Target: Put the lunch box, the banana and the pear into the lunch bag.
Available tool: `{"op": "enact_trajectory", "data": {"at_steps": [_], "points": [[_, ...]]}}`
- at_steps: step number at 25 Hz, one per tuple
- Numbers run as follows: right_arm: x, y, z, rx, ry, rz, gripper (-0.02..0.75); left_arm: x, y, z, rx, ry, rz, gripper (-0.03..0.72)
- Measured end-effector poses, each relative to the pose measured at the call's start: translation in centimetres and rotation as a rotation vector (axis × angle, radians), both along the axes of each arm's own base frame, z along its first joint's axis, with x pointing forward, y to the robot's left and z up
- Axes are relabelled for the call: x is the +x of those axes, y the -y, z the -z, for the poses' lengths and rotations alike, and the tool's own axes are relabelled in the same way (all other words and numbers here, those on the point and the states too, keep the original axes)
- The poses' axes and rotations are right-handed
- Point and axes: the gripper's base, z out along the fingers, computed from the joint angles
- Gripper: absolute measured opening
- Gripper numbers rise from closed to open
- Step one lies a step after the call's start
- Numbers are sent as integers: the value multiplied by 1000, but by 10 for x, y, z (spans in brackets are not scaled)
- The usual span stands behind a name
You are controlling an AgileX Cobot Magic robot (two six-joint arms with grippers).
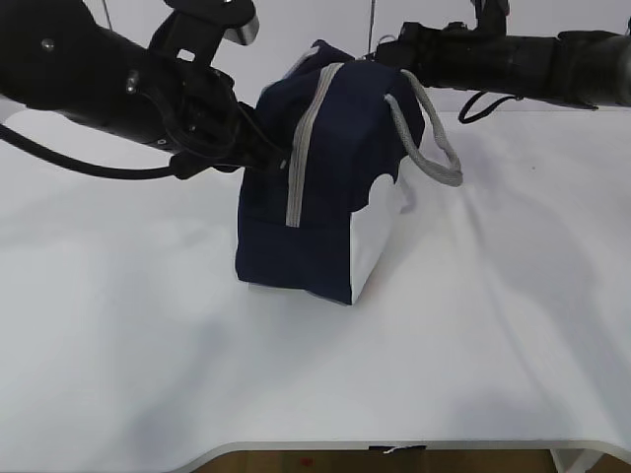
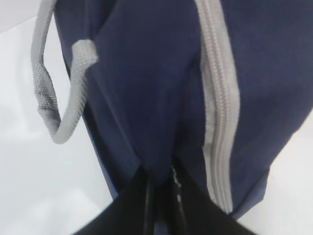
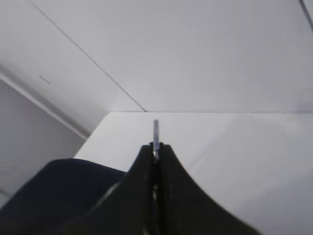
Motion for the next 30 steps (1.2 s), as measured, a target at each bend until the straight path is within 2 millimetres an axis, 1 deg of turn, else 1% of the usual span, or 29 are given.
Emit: {"op": "enact_trajectory", "data": {"at_steps": [3, 5, 7, 10, 12, 13, 17, 21, 23, 29, 30], "points": [[-1, -5, -16, 8, 72, -86, 6, 0, 0, 0, -11, -12, -6, 36], [-3, -8, -27, -10, 116, -149, 6, -1, 0, 1, -15, -20, -9, 81], [-6, -11, -30, -46, 132, -206, 6, -1, 0, 0, -19, -23, -11, 164], [-10, -13, -30, -123, 134, -253, 6, -3, -1, -7, -30, -10, -11, 336], [-13, -13, -34, -184, 144, -278, 6, -7, -3, -17, -52, 8, -14, 405], [-16, -13, -37, -213, 151, -292, 6, -9, -5, -24, -72, 21, -17, 425], [-21, -13, -48, -260, 174, -309, 6, -18, -11, -54, -168, 92, -38, 449], [-22, -13, -50, -267, 179, -313, 6, -15, -13, -74, -271, 236, -73, 453], [-22, -13, -50, -267, 179, -313, 6, -9, -11, -77, -301, 273, -89, 454], [-22, -13, -50, -269, 179, -306, 6, 23, -4, -68, -308, 266, -130, 454], [-22, -13, -50, -272, 178, -303, 6, 28, -3, -69, -313, 272, -135, 454]]}}
